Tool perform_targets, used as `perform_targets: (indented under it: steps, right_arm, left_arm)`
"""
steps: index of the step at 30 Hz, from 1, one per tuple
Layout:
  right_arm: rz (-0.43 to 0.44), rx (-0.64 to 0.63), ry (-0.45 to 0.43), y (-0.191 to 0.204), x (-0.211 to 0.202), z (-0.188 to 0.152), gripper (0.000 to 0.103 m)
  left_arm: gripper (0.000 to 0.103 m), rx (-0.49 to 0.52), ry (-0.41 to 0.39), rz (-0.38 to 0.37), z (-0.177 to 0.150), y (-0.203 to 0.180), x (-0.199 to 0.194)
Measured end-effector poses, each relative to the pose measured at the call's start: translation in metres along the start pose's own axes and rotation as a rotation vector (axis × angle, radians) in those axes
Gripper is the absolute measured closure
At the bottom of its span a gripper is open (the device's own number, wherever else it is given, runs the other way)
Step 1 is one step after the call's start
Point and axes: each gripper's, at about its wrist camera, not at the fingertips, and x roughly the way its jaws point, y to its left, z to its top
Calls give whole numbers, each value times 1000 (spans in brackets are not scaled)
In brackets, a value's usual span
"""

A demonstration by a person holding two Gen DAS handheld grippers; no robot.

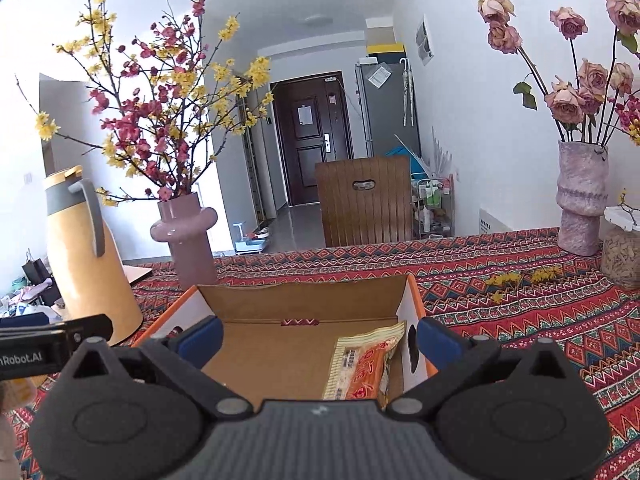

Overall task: Organize snacks
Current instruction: 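Lower both packets into the box and open both grippers, then return to the snack pile and grasp a green-and-white bar with the right gripper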

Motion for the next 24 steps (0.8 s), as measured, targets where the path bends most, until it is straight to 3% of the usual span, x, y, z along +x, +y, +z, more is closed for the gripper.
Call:
perform_targets:
  steps: [9, 24]
  right_arm:
    - [12, -17, 30, 15, -44, -30, 0]
    - [-22, -28, 140, 19, -87, -92, 0]
  left_arm:
    - [0, 7, 7, -11, -23, 13, -44]
    - [0, -21, 81, -22, -74, 40, -85]
